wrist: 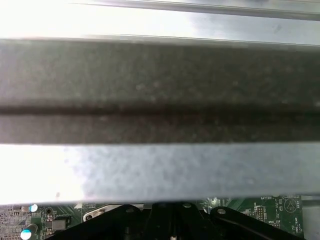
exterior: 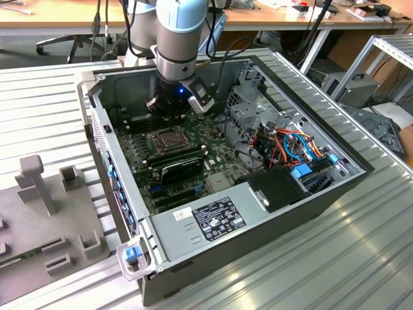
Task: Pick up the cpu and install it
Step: 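Install the first cpu locking lever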
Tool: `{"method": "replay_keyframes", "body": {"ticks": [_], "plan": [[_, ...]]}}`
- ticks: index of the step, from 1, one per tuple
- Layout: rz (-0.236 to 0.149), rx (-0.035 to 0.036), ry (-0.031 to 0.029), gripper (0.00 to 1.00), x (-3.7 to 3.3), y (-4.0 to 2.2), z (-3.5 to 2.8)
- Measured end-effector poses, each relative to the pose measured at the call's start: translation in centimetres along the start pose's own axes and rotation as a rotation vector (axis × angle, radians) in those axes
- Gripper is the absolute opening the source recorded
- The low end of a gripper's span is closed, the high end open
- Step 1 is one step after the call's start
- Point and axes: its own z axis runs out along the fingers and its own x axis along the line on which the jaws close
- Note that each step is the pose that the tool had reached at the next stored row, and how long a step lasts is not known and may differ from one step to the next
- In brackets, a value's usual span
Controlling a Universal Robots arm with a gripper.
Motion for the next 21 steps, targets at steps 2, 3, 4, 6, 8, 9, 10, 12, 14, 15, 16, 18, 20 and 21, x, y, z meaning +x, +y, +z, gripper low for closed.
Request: {"method": "replay_keyframes", "body": {"ticks": [2, 3, 4, 6, 8, 9, 10, 12, 14, 15, 16, 18, 20, 21], "plan": [[0.0, 0.0001, -0.0007, 0.11, 0.0, -0.01, 0.05], [0.0, 0.0002, -0.001, 0.11, 0.01, -0.01, 0.07], [0.0, 0.0002, -0.0011, 0.11, 0.01, -0.01, 0.09], [0.0, 0.0001, -0.0017, 0.11, 0.02, -0.02, 0.16], [0.0, -0.0001, -0.002, 0.11, 0.02, -0.03, 0.21], [0.0, -0.0006, -0.0023, 0.11, 0.03, -0.03, 0.24], [0.0, -0.0012, -0.0025, 0.11, 0.03, -0.03, 0.26], [0.0, -0.0048, -0.0028, 0.11, 0.03, -0.03, 0.29], [0.0, -0.0075, -0.0033, 0.11, 0.03, -0.04, 0.33], [0.0, -0.0083, -0.0036, 0.11, 0.04, -0.05, 0.36], [0.0, -0.0088, -0.0039, 0.11, 0.05, -0.06, 0.39], [0.0, -0.0102, -0.005, 0.11, 0.06, -0.09, 0.55], [0.0, -0.0129, -0.0066, 0.11, 0.09, -0.11, 0.72], [0.0, -0.0131, -0.0069, 0.11, 0.11, -0.15, 0.78]]}}
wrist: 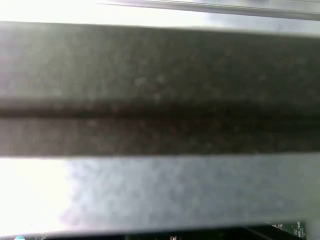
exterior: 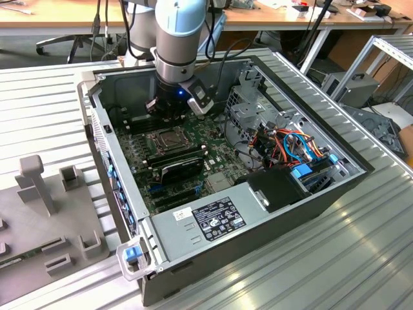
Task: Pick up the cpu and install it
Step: 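Install the first cpu locking lever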
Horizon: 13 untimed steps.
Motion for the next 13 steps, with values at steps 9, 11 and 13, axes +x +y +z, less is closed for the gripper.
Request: {"method": "replay_keyframes", "body": {"ticks": [9, 11, 13], "plan": [[0.0, -0.0018, -0.0018, 0.11, -0.25, 0.4, -2.36], [-0.001, -0.0013, -0.0056, 0.11, 0.07, 0.39, -2.4], [-0.002, -0.0013, -0.0132, 0.11, 0.55, 0.4, -2.45]]}}
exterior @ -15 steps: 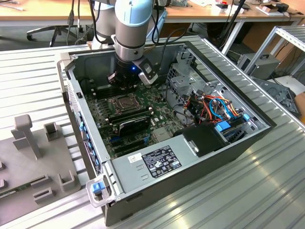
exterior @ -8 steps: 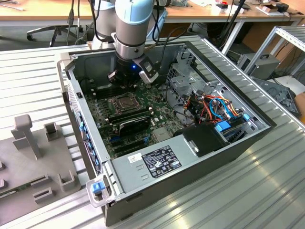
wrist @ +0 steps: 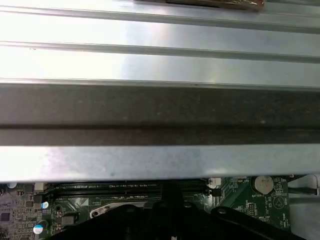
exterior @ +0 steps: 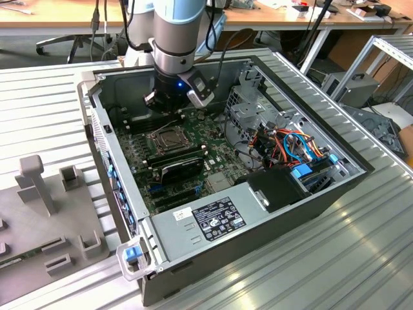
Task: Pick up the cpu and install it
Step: 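Install the first cpu locking lever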
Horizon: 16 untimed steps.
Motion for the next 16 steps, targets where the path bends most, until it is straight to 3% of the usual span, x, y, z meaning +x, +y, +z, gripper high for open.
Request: {"method": "replay_keyframes", "body": {"ticks": [4, 8, 13, 16], "plan": [[-0.002, 0.0, -0.0176, 0.11, 0.93, 0.02, -0.19], [-0.005, -0.0004, -0.0351, 0.11, 1.31, 0.08, -0.6], [-0.01, -0.0004, -0.066, 0.11, 2.15, 0.09, -0.75], [-0.012, 0.0008, -0.0803, 0.11, 2.79, 0.09, -0.83]]}}
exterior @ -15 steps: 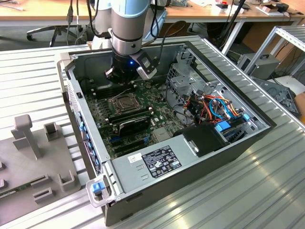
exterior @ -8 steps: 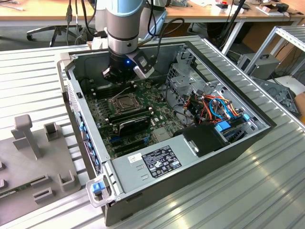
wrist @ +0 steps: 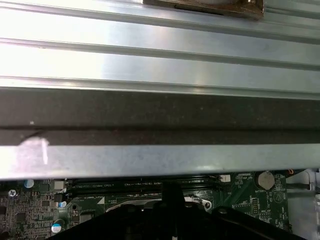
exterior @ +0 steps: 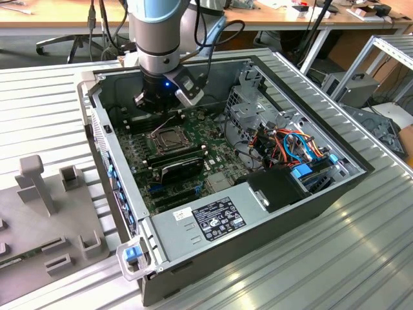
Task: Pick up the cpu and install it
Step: 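Install the first cpu locking lever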
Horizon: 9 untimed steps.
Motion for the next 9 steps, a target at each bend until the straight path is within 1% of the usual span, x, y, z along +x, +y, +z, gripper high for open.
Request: {"method": "replay_keyframes", "body": {"ticks": [3, 5, 9], "plan": [[-0.002, 0.0016, -0.0088, 0.11, 0.61, -0.02, -0.12], [-0.002, 0.003, -0.0098, 0.11, 0.73, -0.04, -0.13], [-0.002, 0.0107, -0.0098, 0.11, 0.76, -0.08, -0.03]]}}
